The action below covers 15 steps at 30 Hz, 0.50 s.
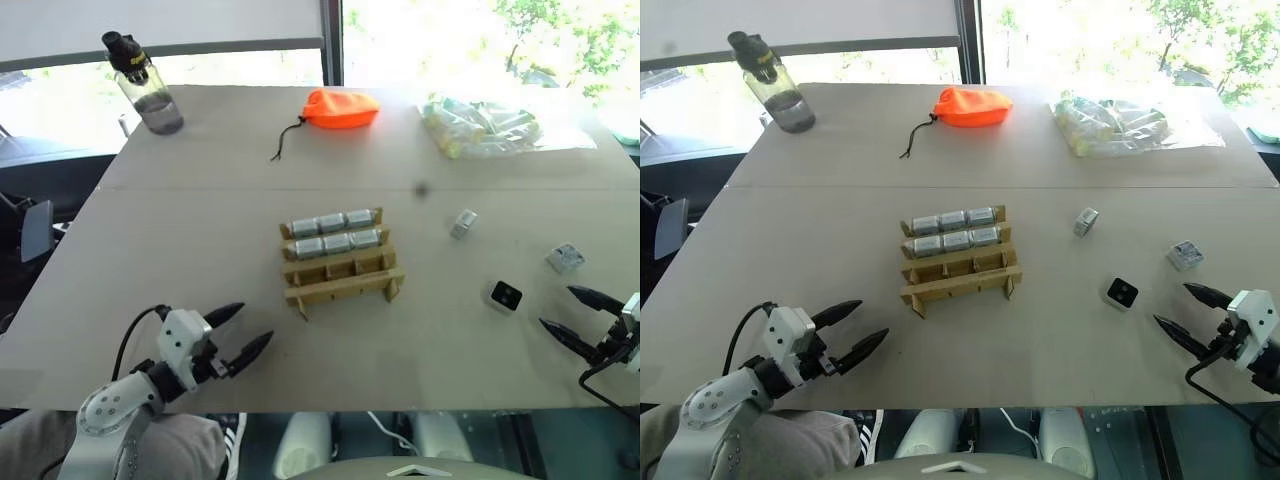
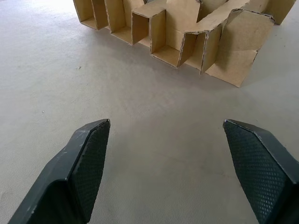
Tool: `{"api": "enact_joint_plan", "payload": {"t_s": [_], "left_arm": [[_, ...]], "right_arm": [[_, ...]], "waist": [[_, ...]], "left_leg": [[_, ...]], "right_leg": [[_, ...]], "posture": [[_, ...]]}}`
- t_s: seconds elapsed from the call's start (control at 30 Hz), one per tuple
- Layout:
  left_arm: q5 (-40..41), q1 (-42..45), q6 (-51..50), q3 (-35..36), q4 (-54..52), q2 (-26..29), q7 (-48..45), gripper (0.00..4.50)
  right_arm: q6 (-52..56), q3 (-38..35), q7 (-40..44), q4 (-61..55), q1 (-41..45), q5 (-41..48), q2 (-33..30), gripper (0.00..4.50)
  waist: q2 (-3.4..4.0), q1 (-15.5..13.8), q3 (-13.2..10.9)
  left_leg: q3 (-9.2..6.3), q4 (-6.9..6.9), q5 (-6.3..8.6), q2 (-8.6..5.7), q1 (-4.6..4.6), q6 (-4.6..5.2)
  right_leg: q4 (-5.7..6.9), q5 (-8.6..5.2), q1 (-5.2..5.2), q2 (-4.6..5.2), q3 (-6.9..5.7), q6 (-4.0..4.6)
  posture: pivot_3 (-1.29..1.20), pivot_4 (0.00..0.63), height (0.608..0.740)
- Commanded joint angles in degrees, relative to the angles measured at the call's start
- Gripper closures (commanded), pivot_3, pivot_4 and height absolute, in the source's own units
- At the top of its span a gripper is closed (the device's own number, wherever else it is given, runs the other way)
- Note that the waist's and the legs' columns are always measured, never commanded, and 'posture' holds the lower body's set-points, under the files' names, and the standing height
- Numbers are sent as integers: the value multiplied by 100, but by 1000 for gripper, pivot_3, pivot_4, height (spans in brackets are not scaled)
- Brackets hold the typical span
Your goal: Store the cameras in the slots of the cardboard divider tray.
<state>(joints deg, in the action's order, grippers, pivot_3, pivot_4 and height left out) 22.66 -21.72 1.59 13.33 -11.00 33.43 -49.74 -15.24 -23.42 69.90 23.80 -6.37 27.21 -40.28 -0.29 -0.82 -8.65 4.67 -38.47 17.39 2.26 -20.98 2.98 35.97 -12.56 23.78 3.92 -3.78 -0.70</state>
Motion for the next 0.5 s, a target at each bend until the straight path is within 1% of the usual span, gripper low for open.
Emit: {"api": "enact_joint_plan", "payload": {"t_s": [0.03, 0.5], "left_arm": [[14, 32, 63, 15, -82, 11, -26, 490], [-24, 153, -85, -40, -106, -13, 11, 490]], "right_arm": [[6, -195, 31, -121, -55, 111, -123, 0], [7, -243, -9, -159, -139, 123, -173, 0]], "waist": [[0, 0, 0], [-1, 2, 1]], "left_leg": [[0, 0, 0, 0, 0, 0], [1, -1, 0, 1, 2, 0]], "right_leg": [[0, 0, 0, 0, 0, 0], [1, 0, -1, -18, 2, -1]], "posture": [[0, 150, 726], [0, 150, 726]]}}
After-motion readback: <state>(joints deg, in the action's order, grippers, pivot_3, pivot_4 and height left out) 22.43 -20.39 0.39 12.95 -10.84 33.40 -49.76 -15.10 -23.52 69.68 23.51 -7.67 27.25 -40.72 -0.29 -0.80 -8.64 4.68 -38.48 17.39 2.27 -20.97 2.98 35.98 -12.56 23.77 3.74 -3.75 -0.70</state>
